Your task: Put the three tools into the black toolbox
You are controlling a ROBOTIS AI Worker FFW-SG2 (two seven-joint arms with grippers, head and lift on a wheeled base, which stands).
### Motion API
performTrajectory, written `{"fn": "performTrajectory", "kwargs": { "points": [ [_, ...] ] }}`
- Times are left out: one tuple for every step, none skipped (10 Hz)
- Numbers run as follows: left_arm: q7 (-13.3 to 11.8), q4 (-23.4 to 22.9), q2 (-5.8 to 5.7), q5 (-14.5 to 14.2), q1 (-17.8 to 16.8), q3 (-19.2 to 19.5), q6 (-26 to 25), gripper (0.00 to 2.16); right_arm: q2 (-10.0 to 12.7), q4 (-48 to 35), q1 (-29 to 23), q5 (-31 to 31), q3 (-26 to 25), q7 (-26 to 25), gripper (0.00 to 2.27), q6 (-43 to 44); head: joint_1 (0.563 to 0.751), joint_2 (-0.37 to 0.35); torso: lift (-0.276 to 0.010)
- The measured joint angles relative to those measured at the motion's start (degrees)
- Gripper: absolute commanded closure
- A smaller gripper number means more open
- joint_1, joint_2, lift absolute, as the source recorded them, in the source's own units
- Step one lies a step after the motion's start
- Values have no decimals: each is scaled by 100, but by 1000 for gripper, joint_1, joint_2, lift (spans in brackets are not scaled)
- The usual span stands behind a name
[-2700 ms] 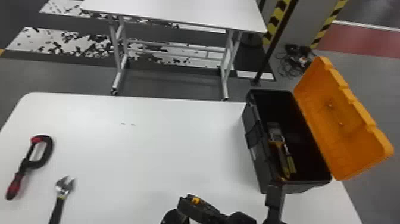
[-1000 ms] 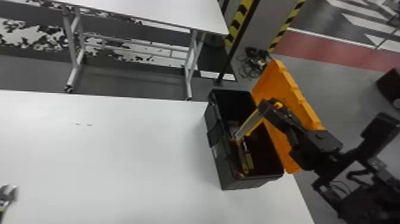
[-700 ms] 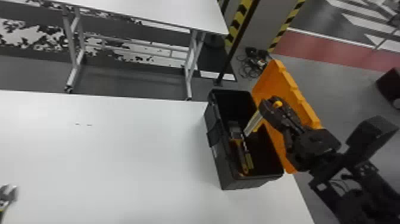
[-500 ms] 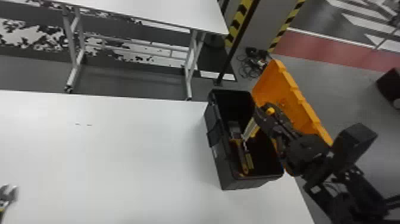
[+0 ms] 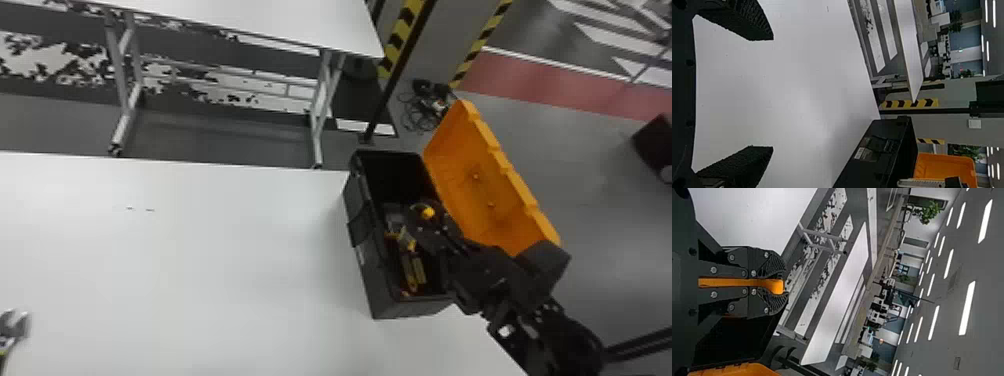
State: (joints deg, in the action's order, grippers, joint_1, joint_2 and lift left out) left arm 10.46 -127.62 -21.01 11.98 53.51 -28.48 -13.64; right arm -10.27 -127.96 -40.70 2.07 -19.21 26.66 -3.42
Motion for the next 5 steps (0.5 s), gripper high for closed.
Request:
{"fn": "performTrajectory", "kwargs": {
  "points": [
    [-5,-2,0,-3,13,14,0,-1,-38,152,-3,41,-56,-41,2240,246,695,-350,-51],
    [-9,-20,-3,-3,27,17,-1,-1,-52,254,-7,5,-170,-57,2240,400,695,-350,-51],
    [-9,-41,-21,-3,48,18,-4,-1,-54,318,-18,-81,-296,-54,2240,465,695,-350,-51],
    [-4,-65,-54,2,78,18,-4,-1,-54,360,-48,-229,-420,-44,2148,482,695,-350,-51],
    [0,-101,-90,19,123,18,-4,-1,-49,419,-77,-497,-571,-37,1058,470,695,-350,-51]
  ]
}}
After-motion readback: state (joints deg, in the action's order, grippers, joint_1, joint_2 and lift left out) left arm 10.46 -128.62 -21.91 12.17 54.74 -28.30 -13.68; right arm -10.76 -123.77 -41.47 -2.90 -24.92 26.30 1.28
